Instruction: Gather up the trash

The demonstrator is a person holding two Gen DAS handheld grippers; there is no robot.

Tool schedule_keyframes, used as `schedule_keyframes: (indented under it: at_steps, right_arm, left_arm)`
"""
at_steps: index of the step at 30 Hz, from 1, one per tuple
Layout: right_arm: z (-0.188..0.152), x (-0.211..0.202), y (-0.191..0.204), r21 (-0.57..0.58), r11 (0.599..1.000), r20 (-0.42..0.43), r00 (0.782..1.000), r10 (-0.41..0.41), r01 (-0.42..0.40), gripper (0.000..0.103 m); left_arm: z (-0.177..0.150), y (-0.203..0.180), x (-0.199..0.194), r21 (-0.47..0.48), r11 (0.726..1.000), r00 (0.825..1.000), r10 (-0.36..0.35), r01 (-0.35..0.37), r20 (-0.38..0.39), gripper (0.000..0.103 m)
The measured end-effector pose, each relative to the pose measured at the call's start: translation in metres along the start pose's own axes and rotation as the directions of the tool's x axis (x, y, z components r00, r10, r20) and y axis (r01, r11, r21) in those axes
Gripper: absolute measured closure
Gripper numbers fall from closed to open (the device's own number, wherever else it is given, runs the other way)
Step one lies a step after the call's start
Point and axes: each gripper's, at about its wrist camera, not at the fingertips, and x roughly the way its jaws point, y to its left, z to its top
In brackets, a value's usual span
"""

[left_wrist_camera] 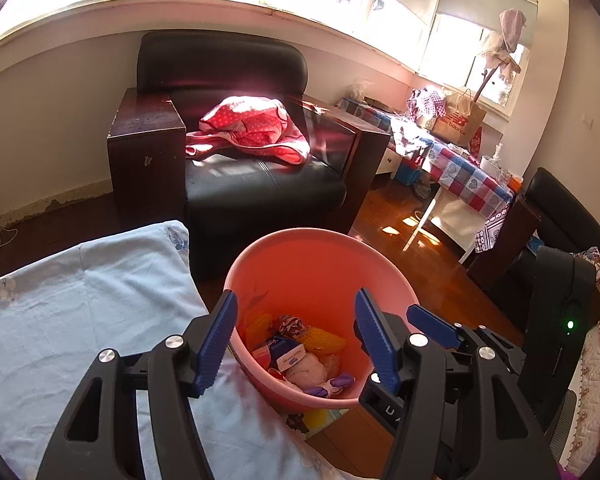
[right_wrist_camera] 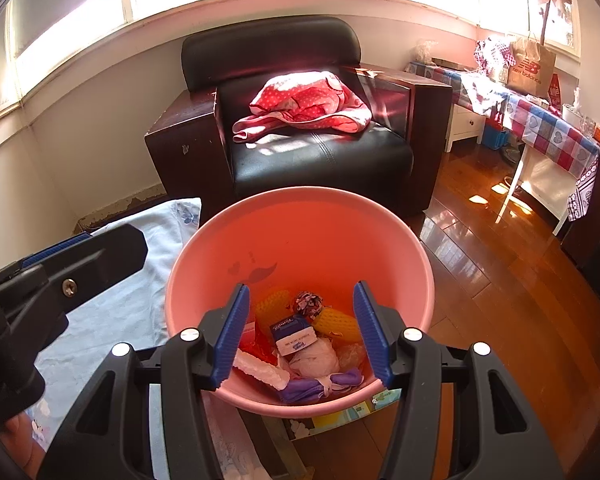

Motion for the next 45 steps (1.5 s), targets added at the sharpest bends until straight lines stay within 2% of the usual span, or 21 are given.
schedule_keyframes:
  at_steps: [17,20,23,32,45]
  right_arm:
    - [-0.016,-0.049,0.022,-0.043,0.999,0.079,0.997,-0.017,0.021,0.048]
    - [-0.020,-0.056,0.027,-0.052,0.998,0.089,0.996,-0.017,0.022,0.040]
    - [-0.024,-0.063,0.033,-0.062,0.998,0.101,0.995,-0.021,0.028,0.039]
    - [-0.036,-0.075,0.047,-0.085,0.995,0.117,0.993,-0.035,0.045,0.039]
    - [-0.051,-0.080,0.061,-0.096,0.993,0.125,0.990,-0.062,0.075,0.039]
  left_arm:
    - [-0.029,0.003,-0.057,0.023,0.992,0.990,0.119,-0.121,0.078,0.039]
    - [-0.036,0.003,-0.065,0.024,0.989,0.986,0.144,-0.146,0.079,0.039]
    - [-0.043,0.005,-0.074,0.021,0.986,0.983,0.162,-0.164,0.085,0.039]
    - [-0.059,0.018,-0.093,-0.012,0.980,0.976,0.200,-0.199,0.086,0.039]
    - [-0.073,0.024,-0.102,-0.024,0.977,0.974,0.212,-0.210,0.079,0.040]
